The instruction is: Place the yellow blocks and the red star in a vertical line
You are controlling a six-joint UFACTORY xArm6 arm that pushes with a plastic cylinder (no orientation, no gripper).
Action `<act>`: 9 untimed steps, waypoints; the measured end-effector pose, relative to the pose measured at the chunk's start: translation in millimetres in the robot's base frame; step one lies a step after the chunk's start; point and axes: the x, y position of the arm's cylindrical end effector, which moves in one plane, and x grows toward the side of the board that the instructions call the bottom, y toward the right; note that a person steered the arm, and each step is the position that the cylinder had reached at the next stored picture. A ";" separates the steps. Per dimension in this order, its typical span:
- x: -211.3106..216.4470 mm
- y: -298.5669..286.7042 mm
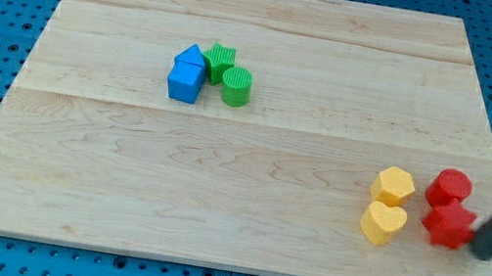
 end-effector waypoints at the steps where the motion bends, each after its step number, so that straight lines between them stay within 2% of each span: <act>1: -26.3 -79.3; 2: -58.5 -93.1; 3: -25.0 -86.0; 4: -0.5 -63.7; 5: -32.6 -6.7; 7: -58.6 -116.4; 8: -64.3 -76.6; 9: -89.2 -90.1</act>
